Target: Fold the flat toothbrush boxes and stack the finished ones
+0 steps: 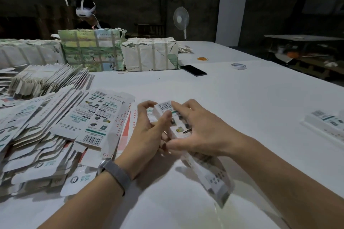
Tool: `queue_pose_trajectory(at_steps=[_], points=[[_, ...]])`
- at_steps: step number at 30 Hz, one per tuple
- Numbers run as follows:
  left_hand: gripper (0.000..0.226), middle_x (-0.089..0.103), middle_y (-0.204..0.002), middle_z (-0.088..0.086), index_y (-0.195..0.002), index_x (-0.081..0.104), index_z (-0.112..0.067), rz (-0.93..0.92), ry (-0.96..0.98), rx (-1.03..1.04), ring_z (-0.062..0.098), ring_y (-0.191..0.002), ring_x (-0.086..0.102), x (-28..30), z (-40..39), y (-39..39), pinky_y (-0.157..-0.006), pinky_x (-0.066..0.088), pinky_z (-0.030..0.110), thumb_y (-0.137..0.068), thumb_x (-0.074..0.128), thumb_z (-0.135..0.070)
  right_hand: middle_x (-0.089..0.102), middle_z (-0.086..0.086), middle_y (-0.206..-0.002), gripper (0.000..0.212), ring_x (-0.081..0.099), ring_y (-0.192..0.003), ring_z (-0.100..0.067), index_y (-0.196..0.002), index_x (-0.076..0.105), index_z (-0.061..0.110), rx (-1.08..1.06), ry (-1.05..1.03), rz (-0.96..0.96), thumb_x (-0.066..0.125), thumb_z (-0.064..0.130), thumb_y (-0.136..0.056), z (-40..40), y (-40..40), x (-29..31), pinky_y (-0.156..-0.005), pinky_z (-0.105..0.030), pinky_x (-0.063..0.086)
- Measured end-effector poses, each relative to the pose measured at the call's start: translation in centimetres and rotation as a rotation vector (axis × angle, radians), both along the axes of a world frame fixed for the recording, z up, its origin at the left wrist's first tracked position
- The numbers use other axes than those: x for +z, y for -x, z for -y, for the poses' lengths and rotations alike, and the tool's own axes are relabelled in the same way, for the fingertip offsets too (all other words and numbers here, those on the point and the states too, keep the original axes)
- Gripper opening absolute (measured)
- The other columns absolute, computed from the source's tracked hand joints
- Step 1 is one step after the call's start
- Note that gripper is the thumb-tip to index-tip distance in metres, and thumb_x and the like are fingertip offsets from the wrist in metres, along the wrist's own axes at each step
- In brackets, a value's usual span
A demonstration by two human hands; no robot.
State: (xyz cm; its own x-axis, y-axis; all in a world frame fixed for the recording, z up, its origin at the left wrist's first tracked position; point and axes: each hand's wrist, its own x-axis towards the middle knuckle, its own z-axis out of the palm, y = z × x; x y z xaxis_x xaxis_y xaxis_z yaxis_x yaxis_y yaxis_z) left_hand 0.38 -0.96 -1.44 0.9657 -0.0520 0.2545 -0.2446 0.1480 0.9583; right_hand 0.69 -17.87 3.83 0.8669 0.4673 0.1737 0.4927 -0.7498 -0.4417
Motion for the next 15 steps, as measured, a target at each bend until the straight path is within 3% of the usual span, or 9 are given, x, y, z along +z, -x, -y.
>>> queue_pose_trajectory(at_steps=[2,5,9,13,15], points=[[0.037,0.063,-0.056,0.006,-0.103,0.044,-0.045,-0.005,-0.014,0.024,0.021,-0.04,0.058,-0.1,0.2,-0.3,-0.037,0.044,0.026,-0.077,0.063,-0.063,0.04,0.014,-0.118,0.098,0.054,-0.103,-0.01,-0.154,0.022,0.039,-0.033,0.087,0.024,0.058,0.065,-0.067,0.5,0.4,0.3,-0.09,-0.036,0.051],[0.026,0.063,-0.061,0.002,-0.101,0.05,-0.052,-0.024,0.045,0.067,0.022,-0.045,0.059,-0.2,0.1,-0.6,-0.035,0.04,0.024,-0.08,0.058,-0.064,0.042,0.01,-0.121,0.085,0.054,-0.103,-0.015,-0.154,0.027,0.038,-0.157,0.138,0.043,0.064,0.049,-0.079,2.6,-0.2,1.3,-0.088,-0.037,0.05],[0.032,0.063,-0.064,0.002,-0.109,0.051,-0.056,-0.044,0.067,0.072,0.017,-0.046,0.056,-0.5,-0.3,-0.8,-0.04,0.038,0.023,-0.079,0.058,-0.065,0.042,0.008,-0.121,0.08,0.052,-0.107,-0.018,-0.152,0.031,0.038,-0.399,0.329,0.027,0.067,0.052,-0.082,10.5,-1.0,2.3,-0.082,-0.036,0.047],[0.015,0.063,-0.063,0.002,-0.109,0.054,-0.055,-0.036,0.077,0.078,0.017,-0.046,0.057,-0.9,-0.6,-1.3,-0.037,0.039,0.024,-0.095,0.058,-0.056,0.045,0.006,-0.122,0.072,0.051,-0.113,-0.019,-0.148,0.039,0.038,-0.656,0.462,-0.034,0.066,0.052,-0.082,20.8,0.8,1.9,-0.083,-0.036,0.045],[0.023,0.063,-0.063,0.003,-0.111,0.055,-0.055,-0.047,0.075,0.065,0.018,-0.046,0.057,-0.9,-0.8,-1.5,-0.039,0.04,0.025,-0.089,0.06,-0.06,0.047,0.004,-0.122,0.068,0.051,-0.112,-0.02,-0.144,0.044,0.036,-0.736,0.493,-0.091,0.067,0.051,-0.082,24.8,2.1,1.3,-0.084,-0.036,0.046]])
